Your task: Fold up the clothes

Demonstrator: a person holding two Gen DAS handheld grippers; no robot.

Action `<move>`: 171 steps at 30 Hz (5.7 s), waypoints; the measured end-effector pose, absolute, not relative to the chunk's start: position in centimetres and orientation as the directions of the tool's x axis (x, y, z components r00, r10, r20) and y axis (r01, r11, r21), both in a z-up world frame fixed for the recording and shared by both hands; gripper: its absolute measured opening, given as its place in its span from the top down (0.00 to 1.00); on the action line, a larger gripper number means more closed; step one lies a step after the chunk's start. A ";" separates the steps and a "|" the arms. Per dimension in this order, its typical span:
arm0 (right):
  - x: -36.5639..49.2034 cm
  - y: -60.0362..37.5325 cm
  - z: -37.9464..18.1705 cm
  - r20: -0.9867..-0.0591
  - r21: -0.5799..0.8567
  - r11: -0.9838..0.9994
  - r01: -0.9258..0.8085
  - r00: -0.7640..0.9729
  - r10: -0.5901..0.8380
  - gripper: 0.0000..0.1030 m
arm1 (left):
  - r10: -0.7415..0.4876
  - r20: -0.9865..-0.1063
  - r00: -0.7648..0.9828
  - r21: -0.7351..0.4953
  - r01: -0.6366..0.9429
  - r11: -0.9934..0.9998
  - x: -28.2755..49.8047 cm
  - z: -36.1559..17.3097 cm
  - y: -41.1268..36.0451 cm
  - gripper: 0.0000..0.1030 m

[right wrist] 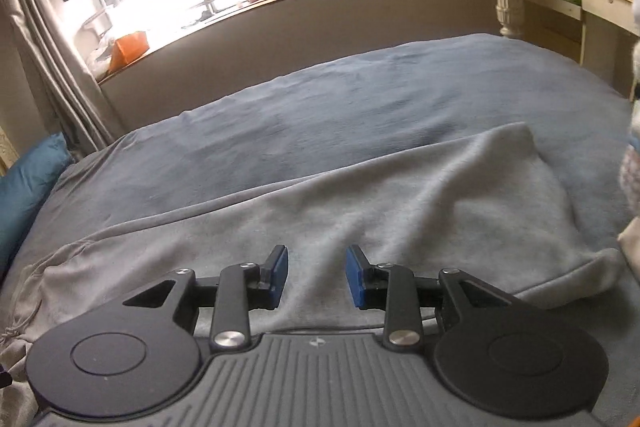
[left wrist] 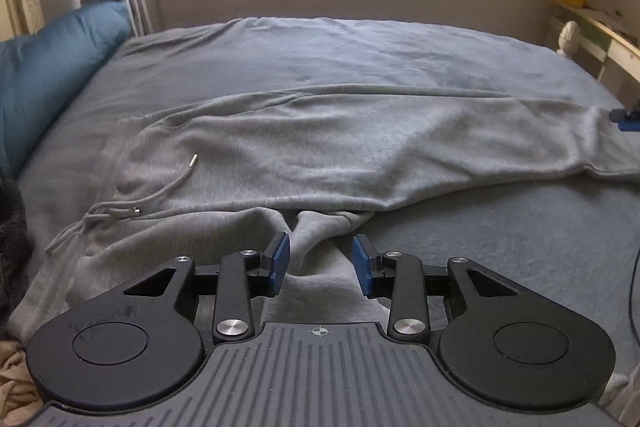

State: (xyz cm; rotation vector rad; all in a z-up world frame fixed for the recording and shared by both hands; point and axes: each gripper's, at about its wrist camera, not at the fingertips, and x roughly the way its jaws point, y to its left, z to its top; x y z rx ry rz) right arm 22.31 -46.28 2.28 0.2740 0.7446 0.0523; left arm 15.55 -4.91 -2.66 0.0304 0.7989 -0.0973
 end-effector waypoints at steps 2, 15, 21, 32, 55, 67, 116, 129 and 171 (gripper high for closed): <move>22.5 -46.5 2.1 -0.669 0.262 0.963 0.063 0.731 0.134 0.67 | -0.075 -0.705 0.705 -0.004 0.102 0.995 16.3 -2.6 -4.7 0.67; 28.4 -47.3 0.4 -0.710 0.281 0.957 0.070 0.686 0.159 0.67 | -0.035 -0.741 0.671 0.100 0.161 0.982 25.0 -7.2 -8.1 0.67; 35.3 -43.7 -2.5 -0.761 0.296 0.955 -0.009 0.603 0.241 0.69 | -0.006 -0.752 0.659 0.139 0.167 0.976 24.8 -9.8 -8.4 0.65; 39.8 -53.7 -6.3 -0.803 0.043 0.956 0.290 0.580 -0.140 0.92 | -0.035 -0.740 0.672 0.095 0.155 0.983 24.7 -10.2 -7.2 0.52; 43.0 -65.0 -3.7 -0.818 0.066 0.808 0.585 0.496 -0.292 0.72 | 0.058 -0.729 0.682 0.227 0.161 0.960 24.7 -10.0 -9.1 0.51; 39.2 -64.4 -4.2 -0.892 -0.084 0.906 0.414 0.375 -0.254 0.66 | 0.079 -0.719 0.690 0.263 0.166 0.950 24.6 -10.1 -9.6 0.51; 25.1 -58.9 -5.7 -0.813 -0.569 0.801 -0.189 0.274 -0.513 0.76 | 0.064 -0.716 0.695 0.247 0.166 0.955 24.4 -9.9 -9.2 0.51; 19.2 -65.3 -2.2 -0.817 0.506 0.535 0.677 0.575 0.046 0.57 | 0.085 -0.716 0.692 0.269 0.161 0.950 24.1 -9.7 -9.6 0.51; 22.8 -60.9 0.4 -0.698 0.188 0.859 0.476 0.680 -0.224 0.53 | 0.085 -0.713 0.696 0.278 0.169 0.946 24.1 -9.8 -9.5 0.51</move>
